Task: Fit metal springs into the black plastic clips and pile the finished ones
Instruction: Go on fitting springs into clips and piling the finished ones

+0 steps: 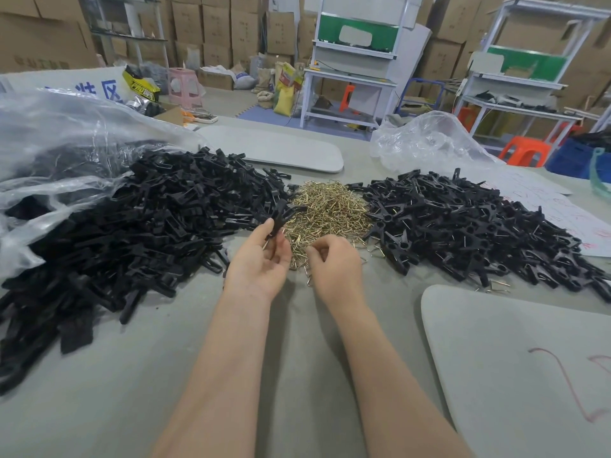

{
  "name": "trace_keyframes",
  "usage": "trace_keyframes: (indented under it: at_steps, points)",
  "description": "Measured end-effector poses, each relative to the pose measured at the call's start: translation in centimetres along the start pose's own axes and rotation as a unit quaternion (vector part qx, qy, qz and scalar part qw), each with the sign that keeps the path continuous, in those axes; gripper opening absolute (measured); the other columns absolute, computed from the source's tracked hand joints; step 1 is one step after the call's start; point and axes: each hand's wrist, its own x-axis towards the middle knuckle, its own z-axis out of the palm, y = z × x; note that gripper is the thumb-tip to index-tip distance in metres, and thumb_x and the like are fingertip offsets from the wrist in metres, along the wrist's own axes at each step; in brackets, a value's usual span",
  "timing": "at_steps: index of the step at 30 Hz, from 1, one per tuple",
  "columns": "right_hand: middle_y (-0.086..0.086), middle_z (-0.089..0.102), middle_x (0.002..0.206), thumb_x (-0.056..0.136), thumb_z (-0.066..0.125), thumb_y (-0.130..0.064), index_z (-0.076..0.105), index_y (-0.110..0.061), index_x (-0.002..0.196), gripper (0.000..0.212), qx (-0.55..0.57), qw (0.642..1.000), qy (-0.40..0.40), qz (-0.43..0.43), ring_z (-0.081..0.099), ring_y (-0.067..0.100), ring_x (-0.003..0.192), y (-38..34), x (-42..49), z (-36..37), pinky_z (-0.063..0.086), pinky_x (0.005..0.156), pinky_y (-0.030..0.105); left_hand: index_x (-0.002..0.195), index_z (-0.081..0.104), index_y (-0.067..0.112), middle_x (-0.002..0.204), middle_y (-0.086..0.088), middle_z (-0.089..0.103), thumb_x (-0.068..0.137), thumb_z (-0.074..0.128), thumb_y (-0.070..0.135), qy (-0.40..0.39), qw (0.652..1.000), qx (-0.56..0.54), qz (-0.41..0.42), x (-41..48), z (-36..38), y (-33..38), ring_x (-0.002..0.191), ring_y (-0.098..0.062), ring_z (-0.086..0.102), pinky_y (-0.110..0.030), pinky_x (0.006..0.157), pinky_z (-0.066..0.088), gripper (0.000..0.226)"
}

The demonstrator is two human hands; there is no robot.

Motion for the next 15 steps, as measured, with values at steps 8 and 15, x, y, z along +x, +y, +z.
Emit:
trace_keyframes:
  at_steps: [8,15]
  points:
    - [-0.002,0.056,0.085,0.089,0.060,-0.010,0.061,-0.006,0.104,0.016,0.028,0.999,-0.016,0.006,0.051,0.013,0.082,0.6,0.3,-0.4,0.034,0.070,0.017,0.079,0.060,-0.003,0.089,-0.016,0.057,0.084,0.061,-0.009,-0.015,1.000,-0.016,-0.001,-0.5,0.4,-0.2,0.082,-0.020,0.063,-0.021,0.074,0.055,0.008]
    - [0.000,0.066,0.090,0.090,0.053,-0.001,0.071,-0.008,0.101,0.022,0.088,0.996,-0.032,0.006,0.058,0.007,0.079,0.2,0.6,-2.2,0.038,0.066,0.000,0.088,0.060,-0.001,0.089,-0.012,0.059,0.086,0.063,0.003,-0.042,0.998,0.004,-0.047,-0.3,0.3,-0.3,0.081,-0.017,0.063,-0.028,0.075,0.058,0.005]
